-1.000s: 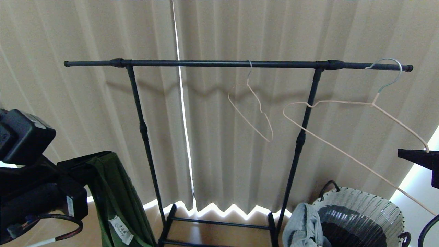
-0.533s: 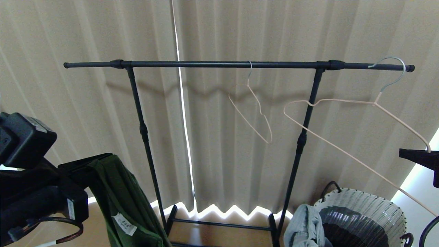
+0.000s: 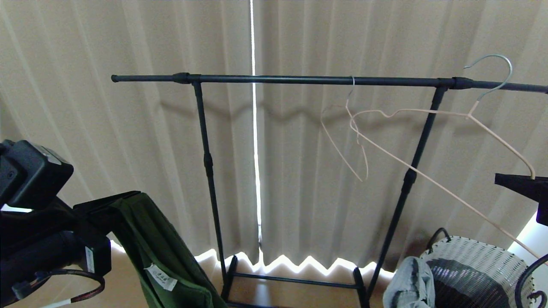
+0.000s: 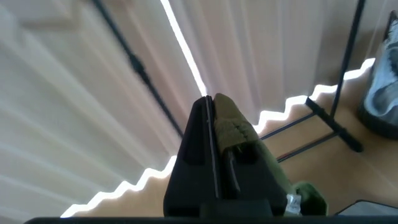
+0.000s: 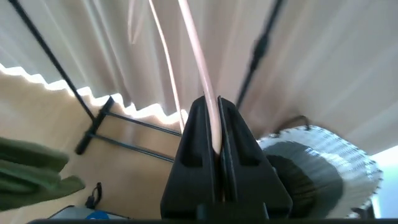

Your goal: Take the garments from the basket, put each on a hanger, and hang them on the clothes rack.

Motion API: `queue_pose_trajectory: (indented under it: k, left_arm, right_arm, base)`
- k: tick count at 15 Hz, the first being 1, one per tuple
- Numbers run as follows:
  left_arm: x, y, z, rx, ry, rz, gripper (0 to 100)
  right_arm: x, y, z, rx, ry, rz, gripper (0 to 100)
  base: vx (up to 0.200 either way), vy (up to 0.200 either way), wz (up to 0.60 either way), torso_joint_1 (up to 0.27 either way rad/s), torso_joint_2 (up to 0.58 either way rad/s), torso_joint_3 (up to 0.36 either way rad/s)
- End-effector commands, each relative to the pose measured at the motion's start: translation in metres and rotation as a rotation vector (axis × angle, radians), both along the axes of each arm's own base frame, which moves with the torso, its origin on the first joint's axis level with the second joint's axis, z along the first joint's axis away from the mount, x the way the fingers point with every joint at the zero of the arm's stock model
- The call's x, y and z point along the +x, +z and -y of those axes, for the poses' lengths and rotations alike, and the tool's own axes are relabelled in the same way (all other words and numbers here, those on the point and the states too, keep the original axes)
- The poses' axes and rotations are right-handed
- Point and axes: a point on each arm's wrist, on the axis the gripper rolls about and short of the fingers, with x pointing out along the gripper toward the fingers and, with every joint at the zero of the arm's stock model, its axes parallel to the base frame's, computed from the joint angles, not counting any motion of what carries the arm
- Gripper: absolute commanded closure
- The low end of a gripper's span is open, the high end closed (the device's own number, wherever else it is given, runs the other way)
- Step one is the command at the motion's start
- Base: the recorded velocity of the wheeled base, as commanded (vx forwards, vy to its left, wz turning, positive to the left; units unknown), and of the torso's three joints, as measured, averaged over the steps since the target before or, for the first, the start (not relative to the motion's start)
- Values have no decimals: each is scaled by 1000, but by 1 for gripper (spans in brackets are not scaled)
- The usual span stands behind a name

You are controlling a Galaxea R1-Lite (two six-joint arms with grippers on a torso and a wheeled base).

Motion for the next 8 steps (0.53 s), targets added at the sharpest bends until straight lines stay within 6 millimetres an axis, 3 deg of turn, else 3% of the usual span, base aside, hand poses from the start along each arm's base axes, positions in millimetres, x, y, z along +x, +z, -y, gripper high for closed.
queue_pose_trajectory:
  k: [1,4,8]
  left_arm:
    - [0,-1,0,3,0,-3,100]
    - [-1,-1,0,4,-3,-1,100]
    - [-1,-2,0,2,-3,-5,100]
  right_arm:
    - [1,-4,-1,4,9,-14,100]
    - [1,-4,-5,7,39,-16,100]
    - [-4,-22,-15,5,109,-78,100]
  base:
    - [0,200,0,-2,2,2]
    - [0,0,0,0,0,0]
    - [0,0,0,0,0,0]
